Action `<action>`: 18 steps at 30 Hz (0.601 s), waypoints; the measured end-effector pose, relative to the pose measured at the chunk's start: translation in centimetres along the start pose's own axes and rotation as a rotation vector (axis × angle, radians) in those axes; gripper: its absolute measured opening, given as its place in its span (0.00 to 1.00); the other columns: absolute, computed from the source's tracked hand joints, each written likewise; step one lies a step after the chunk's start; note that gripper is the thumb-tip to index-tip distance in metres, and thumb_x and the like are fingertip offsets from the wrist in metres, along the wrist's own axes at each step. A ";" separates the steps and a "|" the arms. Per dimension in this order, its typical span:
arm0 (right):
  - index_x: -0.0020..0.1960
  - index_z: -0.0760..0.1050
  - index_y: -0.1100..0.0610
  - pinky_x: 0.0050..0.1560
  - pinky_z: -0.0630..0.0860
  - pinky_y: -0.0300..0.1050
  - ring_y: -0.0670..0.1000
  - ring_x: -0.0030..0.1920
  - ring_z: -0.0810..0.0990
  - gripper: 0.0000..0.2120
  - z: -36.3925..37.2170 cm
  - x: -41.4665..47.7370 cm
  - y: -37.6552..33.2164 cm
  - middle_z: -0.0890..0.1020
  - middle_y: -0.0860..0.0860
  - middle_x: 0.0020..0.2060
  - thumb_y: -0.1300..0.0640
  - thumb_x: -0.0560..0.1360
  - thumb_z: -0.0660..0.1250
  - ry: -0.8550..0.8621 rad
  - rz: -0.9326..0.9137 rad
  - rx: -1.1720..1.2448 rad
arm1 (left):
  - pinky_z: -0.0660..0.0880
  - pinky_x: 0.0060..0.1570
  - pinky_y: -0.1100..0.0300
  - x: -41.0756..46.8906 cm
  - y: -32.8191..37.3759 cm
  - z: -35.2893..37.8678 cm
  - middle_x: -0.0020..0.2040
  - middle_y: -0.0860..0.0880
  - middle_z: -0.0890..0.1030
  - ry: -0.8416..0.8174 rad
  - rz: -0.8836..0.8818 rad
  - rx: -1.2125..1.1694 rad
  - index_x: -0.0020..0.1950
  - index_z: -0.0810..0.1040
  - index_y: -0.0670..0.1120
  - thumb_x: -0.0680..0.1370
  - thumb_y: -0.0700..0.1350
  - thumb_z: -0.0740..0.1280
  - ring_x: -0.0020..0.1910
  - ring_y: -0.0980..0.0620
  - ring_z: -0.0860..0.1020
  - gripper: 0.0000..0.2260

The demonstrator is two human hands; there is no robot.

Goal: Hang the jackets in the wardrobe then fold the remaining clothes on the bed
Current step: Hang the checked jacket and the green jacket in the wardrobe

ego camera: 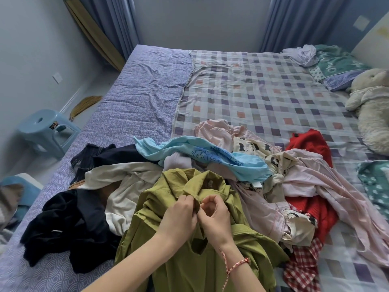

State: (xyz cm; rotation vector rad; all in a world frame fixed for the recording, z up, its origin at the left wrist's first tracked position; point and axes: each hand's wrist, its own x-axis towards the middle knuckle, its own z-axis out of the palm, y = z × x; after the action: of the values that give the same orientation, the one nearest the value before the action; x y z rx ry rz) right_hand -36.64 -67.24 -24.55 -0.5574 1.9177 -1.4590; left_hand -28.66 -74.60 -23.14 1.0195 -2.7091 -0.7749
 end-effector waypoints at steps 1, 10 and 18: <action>0.44 0.71 0.54 0.40 0.75 0.33 0.43 0.39 0.78 0.11 0.0 -0.2 0.2 0.79 0.50 0.38 0.68 0.72 0.67 -0.027 -0.033 -0.054 | 0.68 0.41 0.68 0.1 0.2 -0.3 0.51 0.48 0.75 -0.042 -0.002 0.082 0.55 0.73 0.44 0.79 0.42 0.60 0.45 0.52 0.76 0.07; 0.52 0.71 0.59 0.35 0.75 0.39 0.50 0.38 0.78 0.10 0.7 -0.6 0.6 0.81 0.57 0.40 0.69 0.74 0.66 0.100 0.528 0.689 | 0.78 0.42 0.60 1.2 -1.4 -1.3 0.39 0.48 0.79 -0.105 -0.096 -0.320 0.41 0.77 0.44 0.75 0.34 0.64 0.38 0.53 0.78 0.07; 0.54 0.73 0.62 0.35 0.77 0.39 0.51 0.39 0.81 0.11 -0.3 -0.9 0.3 0.83 0.57 0.40 0.70 0.73 0.65 -0.011 0.511 0.827 | 0.81 0.40 0.60 1.5 -1.6 -1.9 0.39 0.44 0.80 -0.305 -0.392 -0.781 0.47 0.76 0.42 0.78 0.40 0.64 0.36 0.52 0.81 0.02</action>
State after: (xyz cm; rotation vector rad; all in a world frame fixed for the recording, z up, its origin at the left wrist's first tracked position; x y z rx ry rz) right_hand -36.24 -66.30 -24.60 0.2860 1.1452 -1.6869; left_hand -28.26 -77.36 -22.41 1.2757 -2.0463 -1.9788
